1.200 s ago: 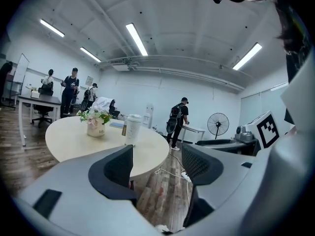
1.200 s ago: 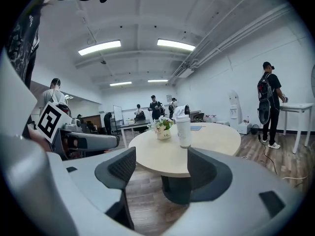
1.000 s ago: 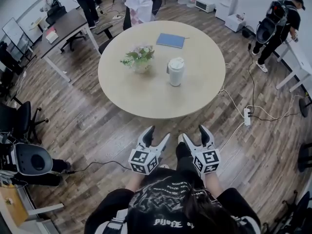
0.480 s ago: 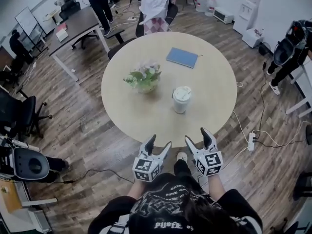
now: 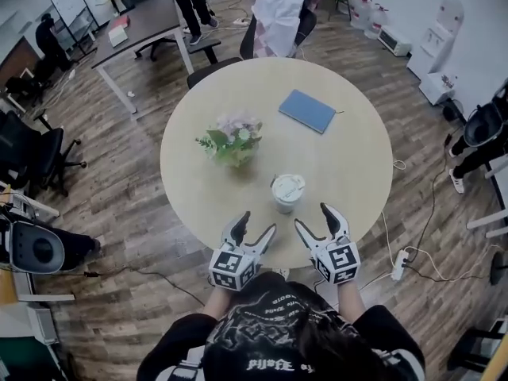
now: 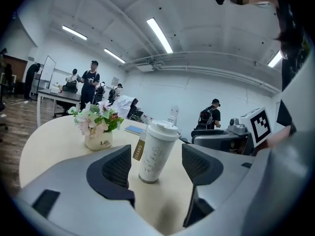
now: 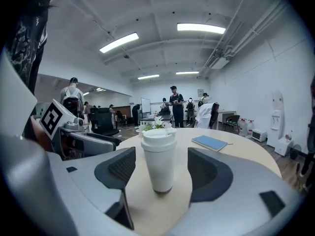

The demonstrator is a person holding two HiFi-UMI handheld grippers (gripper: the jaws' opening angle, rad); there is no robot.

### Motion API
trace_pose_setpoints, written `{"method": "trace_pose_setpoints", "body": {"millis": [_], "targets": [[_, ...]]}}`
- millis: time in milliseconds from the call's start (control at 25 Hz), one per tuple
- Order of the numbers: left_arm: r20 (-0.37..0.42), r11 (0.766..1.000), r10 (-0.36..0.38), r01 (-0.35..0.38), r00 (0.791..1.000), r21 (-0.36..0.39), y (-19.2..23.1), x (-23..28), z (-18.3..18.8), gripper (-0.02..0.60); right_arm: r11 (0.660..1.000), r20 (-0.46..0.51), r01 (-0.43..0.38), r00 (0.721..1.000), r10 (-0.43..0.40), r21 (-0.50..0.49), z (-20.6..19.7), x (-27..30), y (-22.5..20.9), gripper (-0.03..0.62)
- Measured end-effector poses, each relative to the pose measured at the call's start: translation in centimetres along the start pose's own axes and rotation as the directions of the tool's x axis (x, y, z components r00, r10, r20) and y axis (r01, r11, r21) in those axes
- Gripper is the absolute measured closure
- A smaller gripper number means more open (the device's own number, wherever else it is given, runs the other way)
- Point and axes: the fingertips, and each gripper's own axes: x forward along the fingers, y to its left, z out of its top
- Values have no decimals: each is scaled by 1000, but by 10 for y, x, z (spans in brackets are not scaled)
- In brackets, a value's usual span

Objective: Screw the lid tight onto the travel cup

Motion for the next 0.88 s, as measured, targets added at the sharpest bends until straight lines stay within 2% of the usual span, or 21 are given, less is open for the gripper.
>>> {"method": "trace_pose_setpoints", "body": {"millis": [120,320,520,640,800,880], "targets": [[-14,1000,-2,3,1000,28,0,16,5,247,998,-12,-33,999,33,-51,14,8,-15,272],[-40,1000,-19,20,999,25,7,27,13,242,998,16,-55,998,56,-26,33,18,-27,269],[-103,996,-56,63,993,67,22,32,3,227,1000,18,-4,1000,4,9,34,20,-31,267],[-146,992,-85,97,986,78,29,39,-6,224,998,3,53,999,-53,16,28,18,-35,267],[-197,980,-119,147,973,136,32,54,-16,222,994,-13,107,994,-106,35,18,12,-40,267],[-208,975,-143,175,968,141,31,60,-16,222,991,-20,129,992,-128,46,14,9,-41,267]]}}
